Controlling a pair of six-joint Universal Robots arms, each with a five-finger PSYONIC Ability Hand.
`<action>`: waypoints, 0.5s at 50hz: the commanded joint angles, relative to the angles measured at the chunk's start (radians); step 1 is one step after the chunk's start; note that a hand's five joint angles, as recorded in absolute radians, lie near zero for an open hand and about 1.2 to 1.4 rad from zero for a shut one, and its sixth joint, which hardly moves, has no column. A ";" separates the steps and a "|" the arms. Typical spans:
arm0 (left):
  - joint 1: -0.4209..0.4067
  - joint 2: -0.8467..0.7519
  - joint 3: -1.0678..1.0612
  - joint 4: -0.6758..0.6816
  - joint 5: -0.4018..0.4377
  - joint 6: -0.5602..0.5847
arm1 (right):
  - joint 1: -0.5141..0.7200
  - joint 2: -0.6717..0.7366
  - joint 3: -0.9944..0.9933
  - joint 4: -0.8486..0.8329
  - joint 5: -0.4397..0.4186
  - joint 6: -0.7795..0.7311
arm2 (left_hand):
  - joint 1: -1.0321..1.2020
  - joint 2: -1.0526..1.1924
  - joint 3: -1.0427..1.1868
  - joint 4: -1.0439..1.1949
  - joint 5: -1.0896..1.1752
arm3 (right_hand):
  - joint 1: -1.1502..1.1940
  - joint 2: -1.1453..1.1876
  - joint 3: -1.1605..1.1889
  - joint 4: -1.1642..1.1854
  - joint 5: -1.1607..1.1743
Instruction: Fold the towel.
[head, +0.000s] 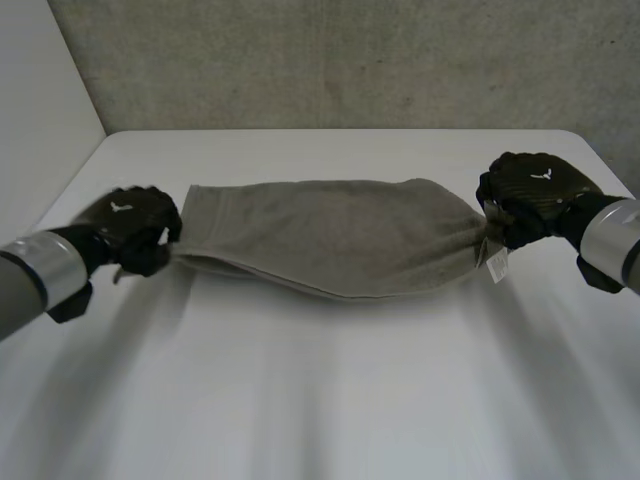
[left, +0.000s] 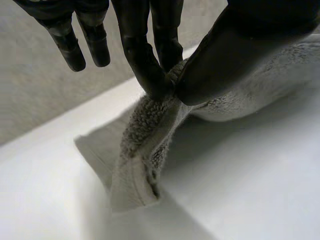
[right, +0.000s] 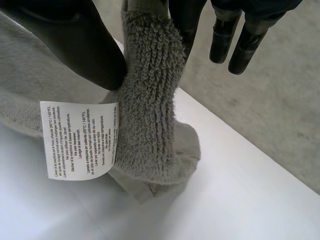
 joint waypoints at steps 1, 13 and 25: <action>0.078 0.133 0.010 -0.040 0.015 0.001 | -0.067 -0.095 -0.067 0.084 -0.055 -0.105 | 0.082 0.042 -0.049 -0.055 0.032 | 0.121 0.107 -0.005 -0.053 0.058; 0.110 0.214 0.171 -0.048 0.049 -0.093 | -0.075 -0.120 -0.203 0.055 -0.062 -0.107 | 0.082 0.042 -0.049 -0.055 0.032 | 0.121 0.107 -0.005 -0.053 0.058; 0.035 -0.051 0.328 0.208 -0.011 -0.122 | 0.052 0.064 -0.239 -0.395 -0.047 -0.168 | 0.082 0.042 -0.049 -0.055 0.032 | 0.121 0.107 -0.005 -0.053 0.058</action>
